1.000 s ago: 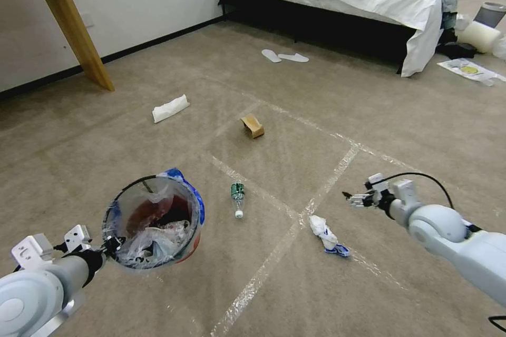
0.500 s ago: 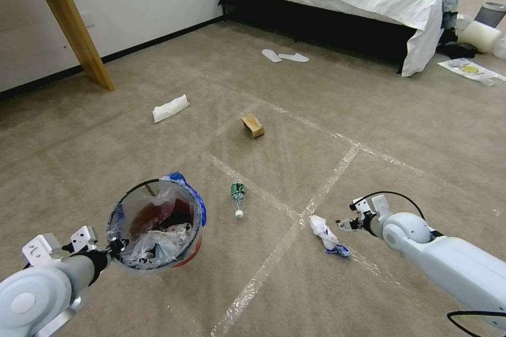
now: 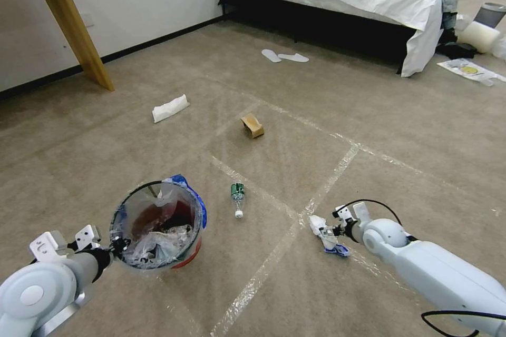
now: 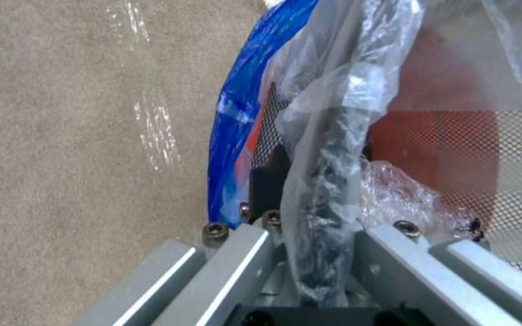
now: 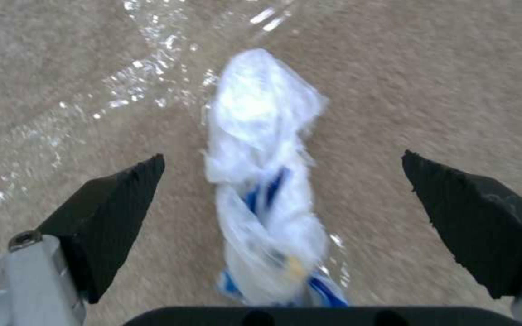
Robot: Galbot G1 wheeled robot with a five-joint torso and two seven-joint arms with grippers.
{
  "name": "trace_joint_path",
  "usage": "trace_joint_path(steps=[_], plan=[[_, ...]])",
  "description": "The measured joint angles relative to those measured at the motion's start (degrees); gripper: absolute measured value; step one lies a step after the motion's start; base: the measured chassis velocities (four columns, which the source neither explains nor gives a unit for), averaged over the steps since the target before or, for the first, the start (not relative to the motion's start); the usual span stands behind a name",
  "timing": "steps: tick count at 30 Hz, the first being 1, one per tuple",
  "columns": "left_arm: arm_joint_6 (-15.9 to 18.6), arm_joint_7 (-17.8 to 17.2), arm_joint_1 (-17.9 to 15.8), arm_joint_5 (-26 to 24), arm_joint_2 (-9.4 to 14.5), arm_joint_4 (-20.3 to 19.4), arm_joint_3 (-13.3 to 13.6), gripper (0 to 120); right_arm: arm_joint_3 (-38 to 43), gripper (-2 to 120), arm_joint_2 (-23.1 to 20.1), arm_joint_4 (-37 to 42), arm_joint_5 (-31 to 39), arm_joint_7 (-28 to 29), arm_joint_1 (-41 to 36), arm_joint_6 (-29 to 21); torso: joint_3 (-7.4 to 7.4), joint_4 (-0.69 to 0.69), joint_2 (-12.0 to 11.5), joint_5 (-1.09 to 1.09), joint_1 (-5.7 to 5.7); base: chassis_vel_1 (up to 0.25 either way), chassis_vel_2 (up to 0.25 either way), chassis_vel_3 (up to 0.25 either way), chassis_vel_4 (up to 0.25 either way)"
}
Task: Pick up the trash bin and place the garbage on the floor into it.
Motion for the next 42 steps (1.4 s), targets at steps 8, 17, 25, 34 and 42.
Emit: trace_joint_path(steps=[8, 17, 25, 34, 42], plan=[[0.00, 0.08, -0.38, 0.05, 0.20, 0.67, 0.49, 0, -0.78, 100, 3.05, -6.17, -1.50, -0.74, 0.92, 1.27, 0.00, -0.01, 0.00, -0.01, 0.00, 0.000, 0.000, 0.000, 0.000], [0.00, 0.22, -0.58, 0.06, 0.42, 0.98, 0.75, 0, -0.59, 100, 4.90, -9.28, -1.80, -1.56, 1.28, 2.28, 0.00, -0.01, 0.00, -0.01, 0.00, 0.000, 0.000, 0.000, 0.000], [-0.01, 0.28, -0.54, 0.11, 0.37, 0.93, 0.76, 0, -0.53, 100, 5.75, -10.75, -1.18, -1.73, 1.86, 2.45, 0.00, 0.00, 0.00, -0.01, 0.00, 0.000, 0.000, 0.000, 0.000], [0.00, 0.34, -0.54, 0.20, 0.43, 0.63, 0.79, 0, -0.23, 77, 5.71, -10.95, -0.52, -1.93, 1.46, 2.84, 0.00, -0.01, 0.00, 0.00, 0.00, 0.000, 0.000, 0.000, 0.000], [-0.02, 0.36, -0.59, 0.47, 0.27, 0.23, 0.89, 0, 0.24, 56, 5.84, -10.47, 0.23, -1.07, 0.57, 2.39, 0.00, 0.00, 0.00, 0.00, 0.00, 0.000, 0.000, 0.000, 0.000]])
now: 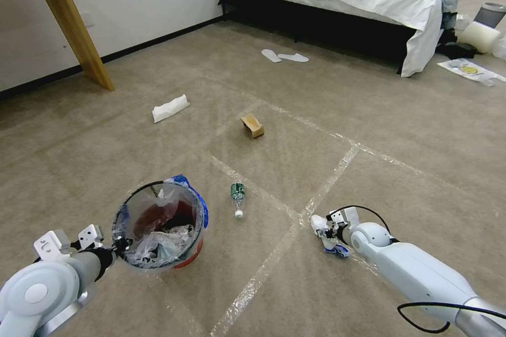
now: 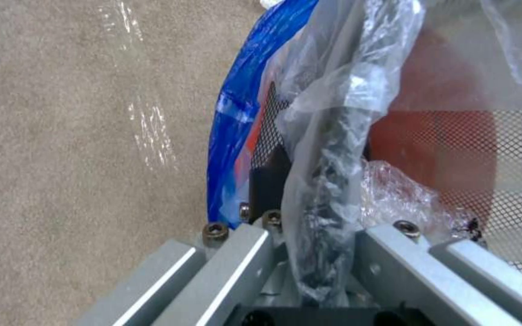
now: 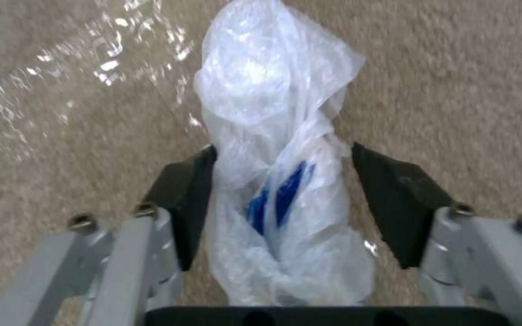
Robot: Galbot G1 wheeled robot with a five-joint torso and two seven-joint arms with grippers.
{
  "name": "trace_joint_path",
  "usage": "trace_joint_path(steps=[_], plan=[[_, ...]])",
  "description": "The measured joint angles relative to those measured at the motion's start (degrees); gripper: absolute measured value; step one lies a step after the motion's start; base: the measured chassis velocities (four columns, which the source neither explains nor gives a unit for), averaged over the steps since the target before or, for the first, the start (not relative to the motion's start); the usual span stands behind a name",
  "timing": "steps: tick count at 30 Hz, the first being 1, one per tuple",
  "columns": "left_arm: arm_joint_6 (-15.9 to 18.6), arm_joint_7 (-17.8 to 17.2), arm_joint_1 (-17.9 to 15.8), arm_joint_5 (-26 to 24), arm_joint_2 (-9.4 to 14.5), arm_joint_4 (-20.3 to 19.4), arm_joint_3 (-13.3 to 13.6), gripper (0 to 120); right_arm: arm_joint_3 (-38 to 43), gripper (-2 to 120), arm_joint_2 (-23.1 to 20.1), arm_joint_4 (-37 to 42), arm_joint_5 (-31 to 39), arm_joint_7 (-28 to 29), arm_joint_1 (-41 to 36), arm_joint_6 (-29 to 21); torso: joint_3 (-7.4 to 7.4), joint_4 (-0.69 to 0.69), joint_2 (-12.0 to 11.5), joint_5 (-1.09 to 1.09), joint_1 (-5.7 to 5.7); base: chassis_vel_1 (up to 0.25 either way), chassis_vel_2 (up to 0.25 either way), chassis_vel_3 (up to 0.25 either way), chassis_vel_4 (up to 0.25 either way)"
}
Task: Pick up the trash bin and place the garbage on the floor into it.
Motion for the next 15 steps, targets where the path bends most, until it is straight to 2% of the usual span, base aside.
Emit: trace_joint_path(steps=[4, 7, 10, 11, 13, 15], plan=[[-0.04, 0.04, -0.04, 0.08, 0.00, 0.01, 0.01, 0, 0.33, 47, 0.12, -0.09, 0.38, 0.72, -0.41, -0.31, 0.00, 0.00, 0.00, 0.00, 0.00, 0.000, 0.000, 0.000, 0.000], [-0.17, 0.12, -0.30, 0.45, -0.07, 0.27, 0.32, 0, 0.51, 30, 0.24, -0.39, 0.85, 1.72, -0.89, -0.42, 0.00, 0.00, 0.00, 0.00, 0.00, 0.000, 0.000, 0.000, 0.000], [-0.18, 0.13, -0.36, 0.48, -0.10, 0.30, 0.42, 0, 0.52, 26, 0.25, -0.42, 0.87, 1.82, -0.93, -0.41, 0.00, 0.00, 0.00, 0.00, 0.00, 0.000, 0.000, 0.000, 0.000], [-0.18, 0.17, -0.48, 0.57, -0.14, 0.38, 0.61, 0, 0.52, 19, 0.28, -0.52, 0.90, 1.94, -1.01, -0.31, 0.00, 0.00, 0.00, 0.00, 0.00, 0.000, 0.000, 0.000, 0.000], [-0.19, 0.19, -0.55, 0.66, -0.16, 0.46, 0.70, 0, 0.52, 16, 0.31, -0.60, 0.90, 1.94, -1.08, -0.22, 0.00, 0.00, 0.00, 0.00, 0.00, 0.000, 0.000, 0.000, 0.000], [-0.22, 0.20, -0.69, 0.73, -0.18, 0.59, 0.81, 0, 0.55, 3, 0.41, -0.73, 0.90, 1.89, -1.21, 0.15, 0.00, 0.00, 0.00, 0.00, 0.00, 0.000, 0.000, 0.000, 0.000]])
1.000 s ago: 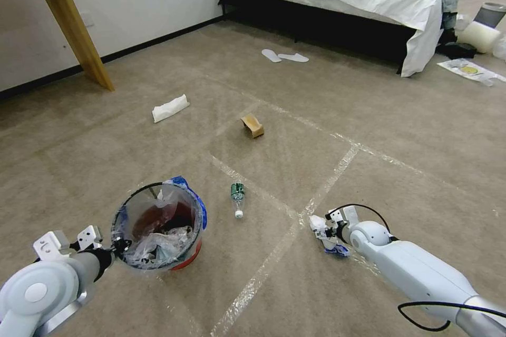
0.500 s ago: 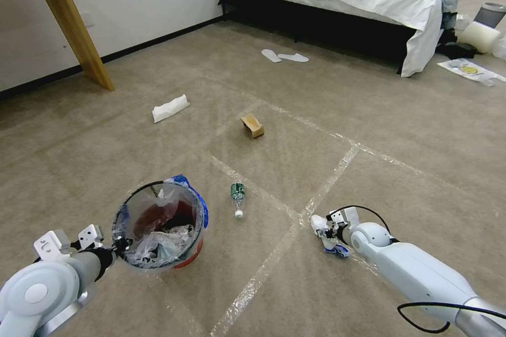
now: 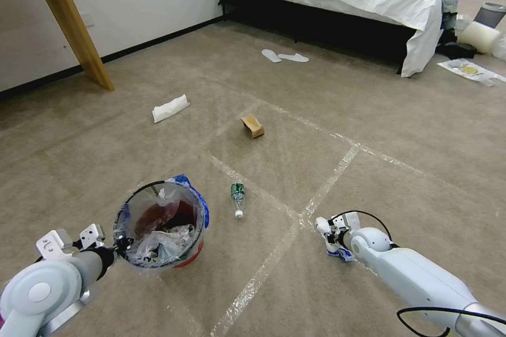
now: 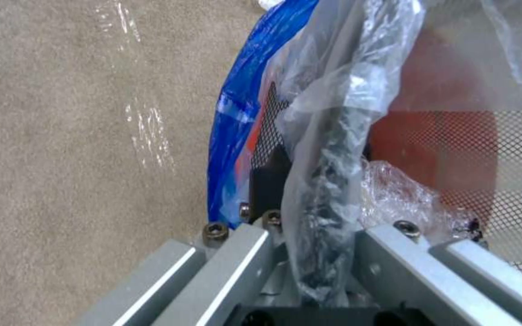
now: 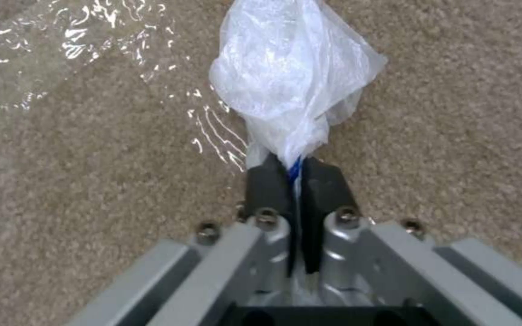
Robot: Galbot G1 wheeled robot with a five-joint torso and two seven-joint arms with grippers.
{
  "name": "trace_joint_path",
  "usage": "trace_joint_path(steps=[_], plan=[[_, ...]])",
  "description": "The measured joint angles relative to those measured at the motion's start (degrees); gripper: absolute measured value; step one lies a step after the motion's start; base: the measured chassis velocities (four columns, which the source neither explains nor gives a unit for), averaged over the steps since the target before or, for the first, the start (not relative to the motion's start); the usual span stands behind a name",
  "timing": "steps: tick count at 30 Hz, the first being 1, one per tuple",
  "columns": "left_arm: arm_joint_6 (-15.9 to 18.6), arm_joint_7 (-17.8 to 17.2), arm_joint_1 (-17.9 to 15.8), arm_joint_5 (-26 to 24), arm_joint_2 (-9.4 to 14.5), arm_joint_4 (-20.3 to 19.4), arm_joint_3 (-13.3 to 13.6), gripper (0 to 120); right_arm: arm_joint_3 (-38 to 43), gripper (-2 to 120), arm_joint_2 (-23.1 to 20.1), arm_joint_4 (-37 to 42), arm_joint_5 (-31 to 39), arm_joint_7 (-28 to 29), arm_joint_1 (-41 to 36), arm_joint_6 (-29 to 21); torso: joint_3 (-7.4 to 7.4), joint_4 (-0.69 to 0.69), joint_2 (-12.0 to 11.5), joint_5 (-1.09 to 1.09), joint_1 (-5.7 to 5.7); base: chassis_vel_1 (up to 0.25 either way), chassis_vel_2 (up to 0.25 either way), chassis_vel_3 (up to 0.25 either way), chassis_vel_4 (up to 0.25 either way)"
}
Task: Pick up the trash bin and place the garbage on the floor into it.
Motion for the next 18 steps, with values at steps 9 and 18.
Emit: trace_joint_path(steps=[9, 18], plan=[[-0.01, 0.00, -0.12, -0.26, 0.40, 0.07, 0.02, 0, 5.30, 0, 0.88, 0.65, 3.16, -15.35, 0.30, 16.86, 0.00, 0.01, 0.00, 0.02, 0.00, 0.000, 0.000, 0.000, 0.000], [-0.02, -0.02, -0.03, -0.54, 0.25, -0.42, 0.00, 0, 9.62, 0, 0.42, 7.41, 11.52, -40.37, 4.05, 40.04, 0.00, 0.01, 0.00, -0.02, 0.00, 0.000, 0.000, 0.000, 0.000]])
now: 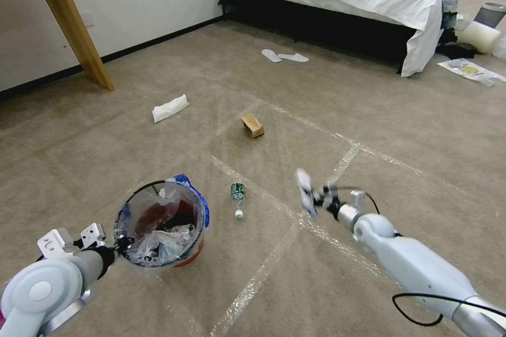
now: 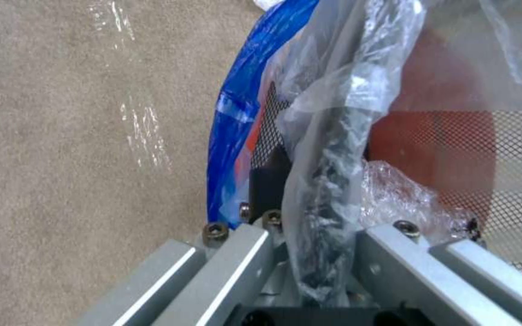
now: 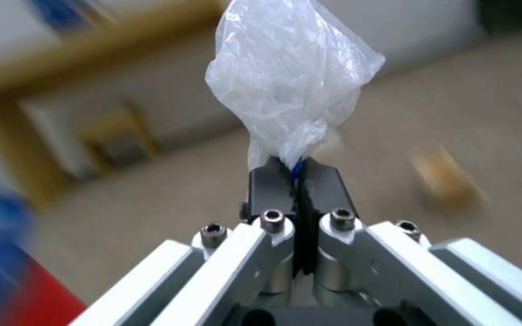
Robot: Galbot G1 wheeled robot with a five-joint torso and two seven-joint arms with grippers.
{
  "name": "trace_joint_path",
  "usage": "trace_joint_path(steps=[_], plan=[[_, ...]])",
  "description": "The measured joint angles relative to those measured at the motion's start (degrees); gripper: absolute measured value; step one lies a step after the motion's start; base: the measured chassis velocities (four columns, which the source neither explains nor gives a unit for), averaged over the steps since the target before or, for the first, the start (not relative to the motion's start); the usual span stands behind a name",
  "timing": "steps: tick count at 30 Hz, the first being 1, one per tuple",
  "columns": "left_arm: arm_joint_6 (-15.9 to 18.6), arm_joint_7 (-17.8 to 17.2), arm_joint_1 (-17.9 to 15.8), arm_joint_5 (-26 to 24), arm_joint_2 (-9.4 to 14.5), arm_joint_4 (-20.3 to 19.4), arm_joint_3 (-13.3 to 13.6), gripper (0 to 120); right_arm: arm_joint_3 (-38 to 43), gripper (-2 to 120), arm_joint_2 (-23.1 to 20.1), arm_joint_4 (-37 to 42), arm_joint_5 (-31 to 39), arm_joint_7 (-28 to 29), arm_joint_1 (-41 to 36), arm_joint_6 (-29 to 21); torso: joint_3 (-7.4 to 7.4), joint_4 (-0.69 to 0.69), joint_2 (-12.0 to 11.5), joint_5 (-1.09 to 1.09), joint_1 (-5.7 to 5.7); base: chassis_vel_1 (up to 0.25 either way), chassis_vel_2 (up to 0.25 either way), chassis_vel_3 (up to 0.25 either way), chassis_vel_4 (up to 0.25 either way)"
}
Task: Pick up the trash bin and place the garbage on the floor into it.
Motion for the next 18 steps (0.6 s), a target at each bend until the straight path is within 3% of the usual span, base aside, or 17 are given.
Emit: trace_joint_path(steps=[3, 7, 18], plan=[[0.00, -0.19, 0.11, -0.98, 0.25, -0.92, -1.23, 0, 0.62, 0, 0.02, 8.89, 6.59, -5.86, 4.17, 3.36, 0.00, 0.00, 0.00, 0.01, 0.00, 0.000, 0.000, 0.000, 0.000], [0.00, -0.20, 0.06, -1.01, 0.30, -0.92, -0.95, 0, 0.01, 0, 0.83, 15.27, 9.28, -6.12, 6.78, 3.43, 0.00, -0.02, 0.00, 0.00, 0.00, 0.000, 0.000, 0.000, 0.000], [-0.04, -0.28, 0.50, -0.99, 0.35, -1.11, -1.12, 0, -4.16, 0, 5.36, 20.59, 9.38, -10.37, 10.13, 1.37, 0.00, -0.01, 0.00, 0.01, 0.00, 0.000, 0.000, 0.000, 0.000]])
